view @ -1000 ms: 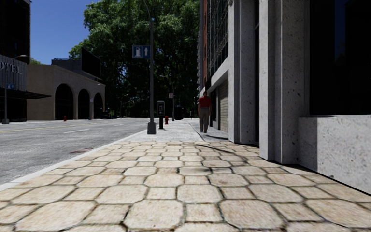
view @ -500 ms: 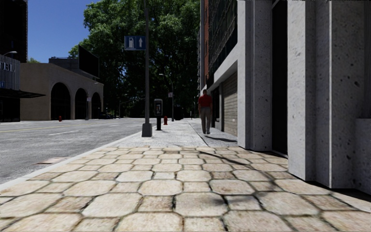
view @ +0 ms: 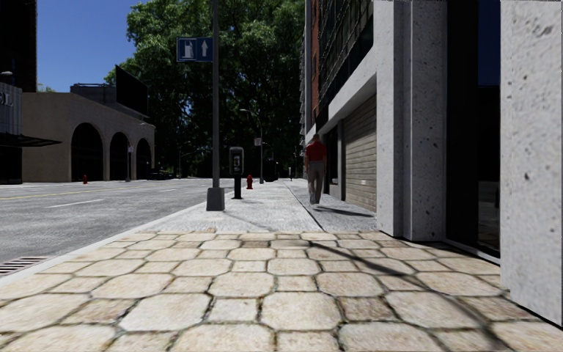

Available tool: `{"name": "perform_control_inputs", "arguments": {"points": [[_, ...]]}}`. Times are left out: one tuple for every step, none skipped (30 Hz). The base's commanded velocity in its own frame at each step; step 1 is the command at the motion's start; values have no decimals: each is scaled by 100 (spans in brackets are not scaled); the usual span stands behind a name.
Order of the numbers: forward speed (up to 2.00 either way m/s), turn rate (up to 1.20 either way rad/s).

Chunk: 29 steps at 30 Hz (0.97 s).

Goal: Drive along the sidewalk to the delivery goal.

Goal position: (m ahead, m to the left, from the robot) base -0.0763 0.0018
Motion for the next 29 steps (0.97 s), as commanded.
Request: {"name": "perform_control_inputs", "arguments": {"points": [[0, 0], [0, 0], [0, 0], [0, 0], [0, 0], [0, 0], [0, 0], [0, 0], [0, 0], [0, 0], [0, 0], [0, 0], [0, 0], [0, 0], [0, 0], [0, 0], [0, 0], [0, 0], [0, 0], [0, 0], [0, 0], [0, 0], [0, 0], [0, 0], [0, 0], [0, 0], [0, 0], [0, 0], [0, 0]]}}
